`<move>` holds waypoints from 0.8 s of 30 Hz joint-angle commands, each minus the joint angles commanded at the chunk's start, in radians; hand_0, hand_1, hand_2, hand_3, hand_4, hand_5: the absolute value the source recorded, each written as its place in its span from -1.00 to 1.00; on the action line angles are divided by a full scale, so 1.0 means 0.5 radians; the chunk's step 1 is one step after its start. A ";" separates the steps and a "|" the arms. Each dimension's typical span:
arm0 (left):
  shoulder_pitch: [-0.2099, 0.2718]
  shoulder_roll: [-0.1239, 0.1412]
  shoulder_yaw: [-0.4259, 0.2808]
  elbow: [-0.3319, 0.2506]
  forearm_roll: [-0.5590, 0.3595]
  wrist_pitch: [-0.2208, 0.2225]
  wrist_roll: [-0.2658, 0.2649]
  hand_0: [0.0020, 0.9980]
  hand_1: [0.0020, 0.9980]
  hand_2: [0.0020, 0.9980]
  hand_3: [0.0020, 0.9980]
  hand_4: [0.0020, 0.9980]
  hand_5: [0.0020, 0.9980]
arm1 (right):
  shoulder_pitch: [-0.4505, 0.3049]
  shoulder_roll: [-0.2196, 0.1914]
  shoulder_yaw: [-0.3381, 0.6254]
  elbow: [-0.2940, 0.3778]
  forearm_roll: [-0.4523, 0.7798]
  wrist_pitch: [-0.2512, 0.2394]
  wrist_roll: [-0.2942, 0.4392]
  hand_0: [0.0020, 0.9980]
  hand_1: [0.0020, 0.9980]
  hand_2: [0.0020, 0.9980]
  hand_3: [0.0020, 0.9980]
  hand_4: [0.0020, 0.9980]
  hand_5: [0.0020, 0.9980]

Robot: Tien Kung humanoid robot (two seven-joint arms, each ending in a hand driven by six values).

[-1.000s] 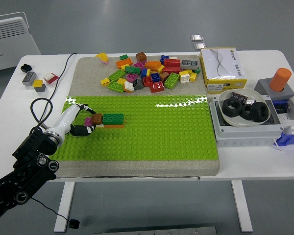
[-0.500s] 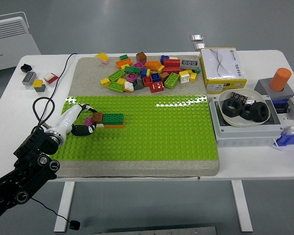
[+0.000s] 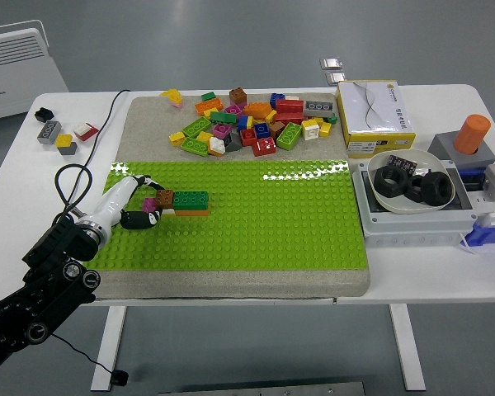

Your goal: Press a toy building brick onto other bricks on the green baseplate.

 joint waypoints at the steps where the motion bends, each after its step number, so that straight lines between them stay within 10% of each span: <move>1: 0.001 -0.001 -0.002 0.001 0.000 -0.001 -0.002 0.83 0.90 0.93 0.57 0.24 -1.00 | 0.000 0.000 0.001 0.000 -0.001 0.000 0.000 0.03 0.39 0.39 0.51 0.60 0.62; 24: 0.005 0.002 0.007 -0.005 -0.007 -0.049 -0.016 0.83 0.91 0.95 0.62 0.32 -1.00 | -0.001 0.005 0.057 0.000 -0.042 0.005 0.006 0.03 0.39 0.38 0.51 0.61 0.60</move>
